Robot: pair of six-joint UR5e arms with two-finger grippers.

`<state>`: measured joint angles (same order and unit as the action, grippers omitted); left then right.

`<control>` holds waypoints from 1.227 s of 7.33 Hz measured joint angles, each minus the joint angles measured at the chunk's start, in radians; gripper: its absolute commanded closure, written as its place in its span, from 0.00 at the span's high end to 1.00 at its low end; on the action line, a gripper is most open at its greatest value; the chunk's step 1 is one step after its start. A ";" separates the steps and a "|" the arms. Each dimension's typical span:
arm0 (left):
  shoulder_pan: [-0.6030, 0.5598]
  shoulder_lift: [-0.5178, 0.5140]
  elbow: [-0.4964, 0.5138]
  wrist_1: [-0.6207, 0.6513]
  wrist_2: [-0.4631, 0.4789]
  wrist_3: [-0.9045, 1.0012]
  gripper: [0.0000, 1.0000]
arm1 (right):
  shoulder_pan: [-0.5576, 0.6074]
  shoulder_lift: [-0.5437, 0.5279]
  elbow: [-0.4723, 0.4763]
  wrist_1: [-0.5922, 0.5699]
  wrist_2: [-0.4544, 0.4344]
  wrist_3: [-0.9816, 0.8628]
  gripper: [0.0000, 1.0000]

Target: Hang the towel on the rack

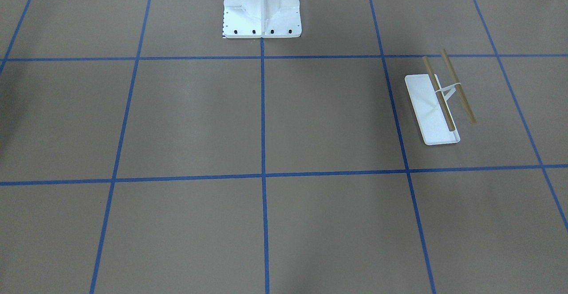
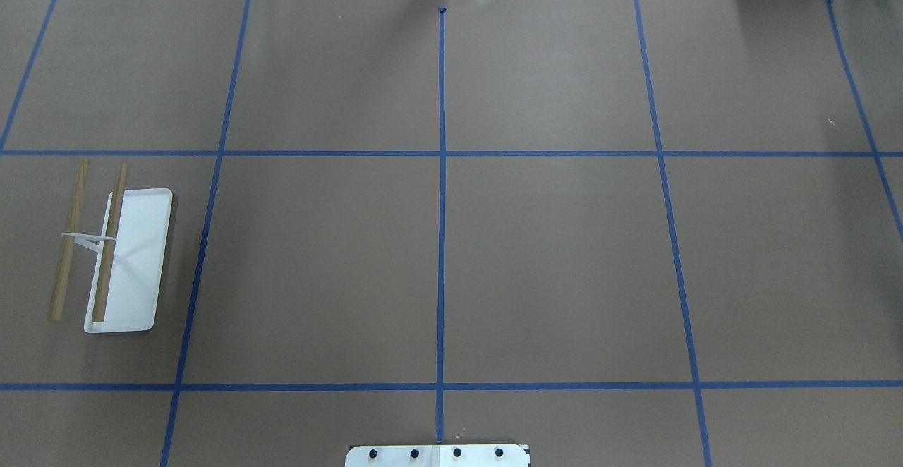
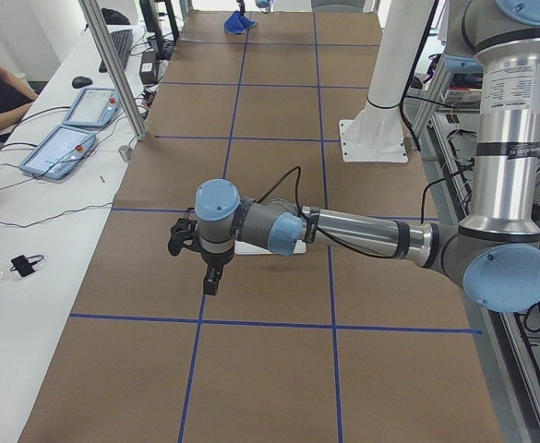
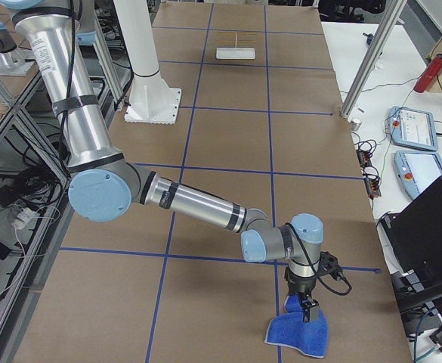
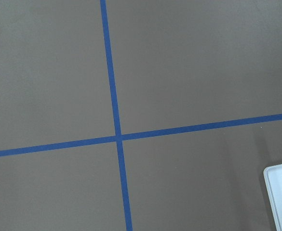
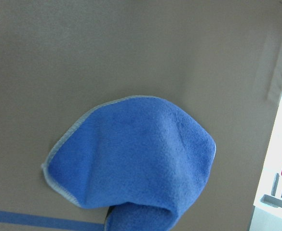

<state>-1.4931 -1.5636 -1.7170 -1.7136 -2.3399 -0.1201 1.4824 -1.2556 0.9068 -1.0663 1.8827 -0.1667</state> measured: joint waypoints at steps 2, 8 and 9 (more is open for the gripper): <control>0.000 0.000 0.001 0.000 0.001 0.004 0.99 | -0.015 0.044 -0.113 0.091 -0.015 0.008 1.00; 0.001 -0.011 -0.004 0.005 0.003 0.001 0.99 | -0.038 0.070 -0.172 0.118 -0.013 0.006 0.00; 0.001 -0.017 0.001 0.007 0.003 -0.001 0.99 | -0.028 0.083 -0.170 0.117 0.010 0.009 0.00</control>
<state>-1.4926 -1.5808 -1.7157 -1.7069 -2.3371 -0.1213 1.4547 -1.1723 0.7371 -0.9489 1.8925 -0.1573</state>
